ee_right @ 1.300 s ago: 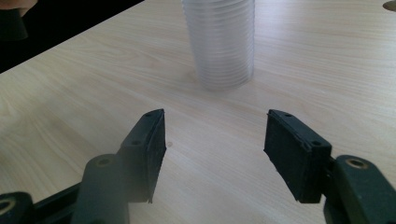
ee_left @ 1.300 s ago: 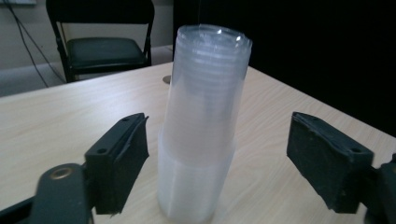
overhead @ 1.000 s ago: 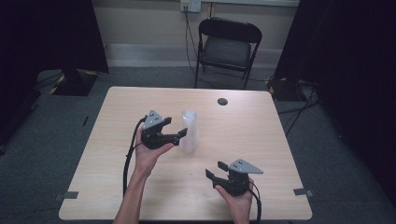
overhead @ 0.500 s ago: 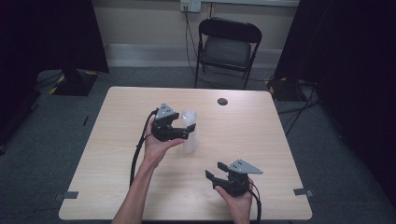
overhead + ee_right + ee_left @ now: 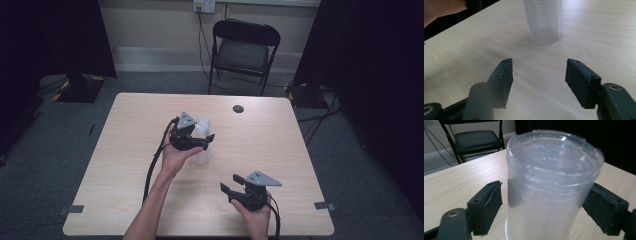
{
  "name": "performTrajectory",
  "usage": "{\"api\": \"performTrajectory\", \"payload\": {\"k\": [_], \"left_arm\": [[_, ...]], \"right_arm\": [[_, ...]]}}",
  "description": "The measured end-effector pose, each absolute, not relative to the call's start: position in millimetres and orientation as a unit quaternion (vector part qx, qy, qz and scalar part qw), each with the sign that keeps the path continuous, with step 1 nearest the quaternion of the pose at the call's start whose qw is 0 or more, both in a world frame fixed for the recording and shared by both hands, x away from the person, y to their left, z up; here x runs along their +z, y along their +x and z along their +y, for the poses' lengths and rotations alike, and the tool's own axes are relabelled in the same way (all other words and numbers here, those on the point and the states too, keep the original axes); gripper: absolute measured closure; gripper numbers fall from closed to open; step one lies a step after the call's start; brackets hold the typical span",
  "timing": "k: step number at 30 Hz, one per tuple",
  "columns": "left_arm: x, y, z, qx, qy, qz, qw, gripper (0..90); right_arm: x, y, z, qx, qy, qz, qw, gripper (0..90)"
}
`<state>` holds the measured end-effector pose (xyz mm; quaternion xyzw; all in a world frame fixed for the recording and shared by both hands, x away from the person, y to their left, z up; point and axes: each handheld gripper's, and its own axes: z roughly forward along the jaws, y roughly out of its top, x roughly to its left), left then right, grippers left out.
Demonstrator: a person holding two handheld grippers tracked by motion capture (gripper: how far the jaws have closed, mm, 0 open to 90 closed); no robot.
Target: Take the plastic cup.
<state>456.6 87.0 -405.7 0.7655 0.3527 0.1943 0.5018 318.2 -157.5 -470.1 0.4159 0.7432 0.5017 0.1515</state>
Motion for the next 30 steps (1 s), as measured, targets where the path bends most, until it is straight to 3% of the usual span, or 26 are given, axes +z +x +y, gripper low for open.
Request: {"api": "performTrajectory", "payload": {"k": [15, 22, 30], "left_arm": [[-425, 463, 84, 0.181, 0.77, 0.369, 0.488, 20.2], [-422, 459, 83, 0.192, 0.773, 0.359, 0.486, 28.9], [-421, 460, 83, 0.186, 0.768, 0.366, 0.492, 29.2]], "right_arm": [[-475, 320, -159, 0.499, 0.42, 0.743, 0.147, 38.9], [-474, 320, -159, 0.499, 0.42, 0.744, 0.148, 38.4], [-474, 320, -157, 0.5, 0.416, 0.745, 0.147, 38.2]]}}
